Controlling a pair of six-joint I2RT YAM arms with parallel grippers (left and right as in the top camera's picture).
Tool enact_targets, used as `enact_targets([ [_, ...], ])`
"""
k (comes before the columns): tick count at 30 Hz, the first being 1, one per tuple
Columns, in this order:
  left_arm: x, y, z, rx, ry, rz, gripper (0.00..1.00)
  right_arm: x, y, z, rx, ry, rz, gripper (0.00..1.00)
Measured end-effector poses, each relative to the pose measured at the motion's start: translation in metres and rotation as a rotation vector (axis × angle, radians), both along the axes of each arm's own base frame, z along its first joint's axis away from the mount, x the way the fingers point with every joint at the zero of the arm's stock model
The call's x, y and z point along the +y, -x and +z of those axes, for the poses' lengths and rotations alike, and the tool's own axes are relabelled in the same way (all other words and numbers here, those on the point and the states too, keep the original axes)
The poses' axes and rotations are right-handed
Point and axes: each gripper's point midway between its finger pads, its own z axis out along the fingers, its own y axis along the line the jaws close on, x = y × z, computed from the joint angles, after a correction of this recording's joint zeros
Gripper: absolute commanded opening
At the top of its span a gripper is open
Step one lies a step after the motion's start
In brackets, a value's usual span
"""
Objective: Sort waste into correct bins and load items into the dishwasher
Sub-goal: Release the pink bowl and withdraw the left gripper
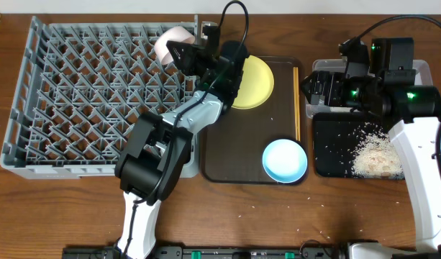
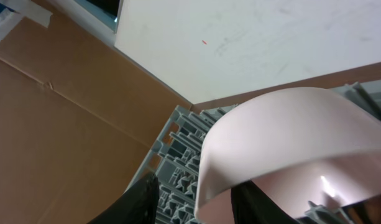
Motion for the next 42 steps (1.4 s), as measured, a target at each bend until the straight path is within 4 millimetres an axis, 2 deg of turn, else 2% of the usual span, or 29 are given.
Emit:
enact_targets([
  [4, -0.002, 0.001, -0.001, -0.009, 0.010, -0.003, 0.39, 0.000, 0.000, 0.000, 0.000, 0.001, 0.000, 0.99],
  [11, 0.001, 0.007, -0.018, 0.046, 0.003, 0.005, 0.39, 0.000, 0.000, 0.000, 0.000, 0.000, 0.000, 0.99],
  [20, -0.001, 0.006, -0.021, 0.016, 0.043, -0.005, 0.41, 0.000, 0.000, 0.000, 0.000, 0.001, 0.000, 0.99],
  [31, -0.020, 0.004, -0.027, 0.018, 0.080, -0.076, 0.49, 0.000, 0.000, 0.000, 0.000, 0.000, 0.000, 0.99],
  [35, -0.022, 0.005, -0.036, 0.055, 0.086, -0.095, 0.49, 0.000, 0.000, 0.000, 0.000, 0.001, 0.000, 0.99],
  [40, -0.028, 0.006, -0.060, 0.145, 0.136, -0.155, 0.49, 0.000, 0.000, 0.000, 0.000, 0.000, 0.000, 0.99],
  [42, -0.032, 0.006, -0.063, 0.150, 0.178, -0.180, 0.51, 0.000, 0.000, 0.000, 0.000, 0.000, 0.000, 0.99],
])
